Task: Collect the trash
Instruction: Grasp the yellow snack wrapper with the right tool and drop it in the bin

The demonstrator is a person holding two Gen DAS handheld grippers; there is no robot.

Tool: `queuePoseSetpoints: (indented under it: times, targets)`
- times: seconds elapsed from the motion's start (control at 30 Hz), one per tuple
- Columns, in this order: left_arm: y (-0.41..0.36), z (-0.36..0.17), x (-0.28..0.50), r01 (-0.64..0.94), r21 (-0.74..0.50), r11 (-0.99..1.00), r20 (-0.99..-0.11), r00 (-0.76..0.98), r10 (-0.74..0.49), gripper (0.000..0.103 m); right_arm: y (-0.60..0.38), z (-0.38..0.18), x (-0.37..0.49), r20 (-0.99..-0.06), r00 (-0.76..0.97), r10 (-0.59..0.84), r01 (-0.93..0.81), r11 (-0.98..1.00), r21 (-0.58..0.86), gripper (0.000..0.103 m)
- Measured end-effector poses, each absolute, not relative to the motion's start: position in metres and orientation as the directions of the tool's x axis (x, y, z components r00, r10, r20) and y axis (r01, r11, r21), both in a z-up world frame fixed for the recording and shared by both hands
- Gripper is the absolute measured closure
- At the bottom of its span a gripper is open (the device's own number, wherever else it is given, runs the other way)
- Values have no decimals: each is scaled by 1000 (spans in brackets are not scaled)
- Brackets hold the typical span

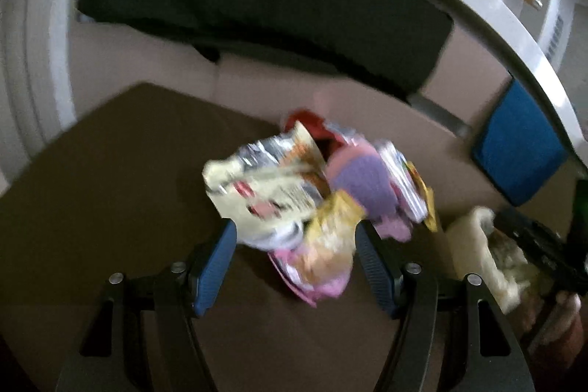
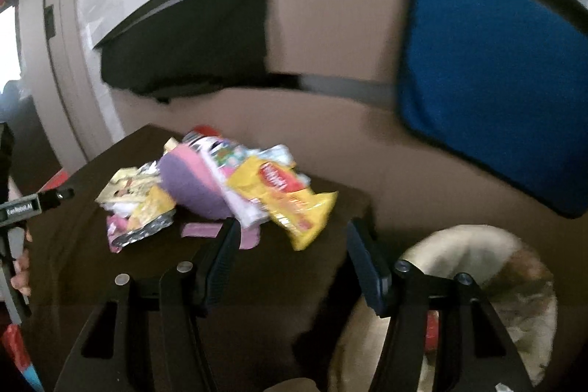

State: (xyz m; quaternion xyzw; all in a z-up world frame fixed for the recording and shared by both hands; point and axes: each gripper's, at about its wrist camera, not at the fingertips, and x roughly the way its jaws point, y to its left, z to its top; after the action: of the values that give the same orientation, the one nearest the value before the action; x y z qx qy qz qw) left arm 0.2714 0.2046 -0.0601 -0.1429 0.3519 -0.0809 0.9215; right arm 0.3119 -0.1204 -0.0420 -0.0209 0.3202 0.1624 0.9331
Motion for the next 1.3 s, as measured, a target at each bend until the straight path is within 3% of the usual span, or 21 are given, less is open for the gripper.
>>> queuePoseSetpoints:
  times: [0.2, 0.3, 0.43, 0.57, 0.63, 0.83, 1.07, 1.3]
  targets:
    - [171, -73, 279, 158, -256, 954, -655, 697, -291, 36, -108, -59, 318, -642, 701, 312, -378, 925, 37, 47]
    - [172, -70, 286, 124, -312, 942, -654, 692, -308, 36, -109, -57, 334, -647, 694, 314, -389, 921, 30, 47]
    - [178, -68, 293, 97, -397, 913, -644, 679, -352, 36, -116, -58, 395, -674, 632, 382, -388, 909, 151, 46]
    - [180, -67, 293, 105, -375, 921, -647, 682, -341, 36, -118, -80, 450, -679, 491, 546, -435, 829, 352, 46]
    - [186, -66, 291, 92, -363, 927, -647, 691, -321, 36, -114, -94, 467, -698, 443, 563, -436, 815, 381, 46]
    - [208, -64, 283, 44, -405, 913, -623, 718, -311, 36, -106, -114, 445, -714, 352, 606, -394, 787, 474, 45]
    - [203, -72, 271, 53, -422, 905, -618, 714, -330, 36, -77, -112, 378, -741, 268, 616, -486, 750, 448, 44]
    - [196, -71, 250, 68, -380, 923, -627, 715, -311, 36, -54, -113, 350, -797, 332, 505, -568, 781, 259, 44]
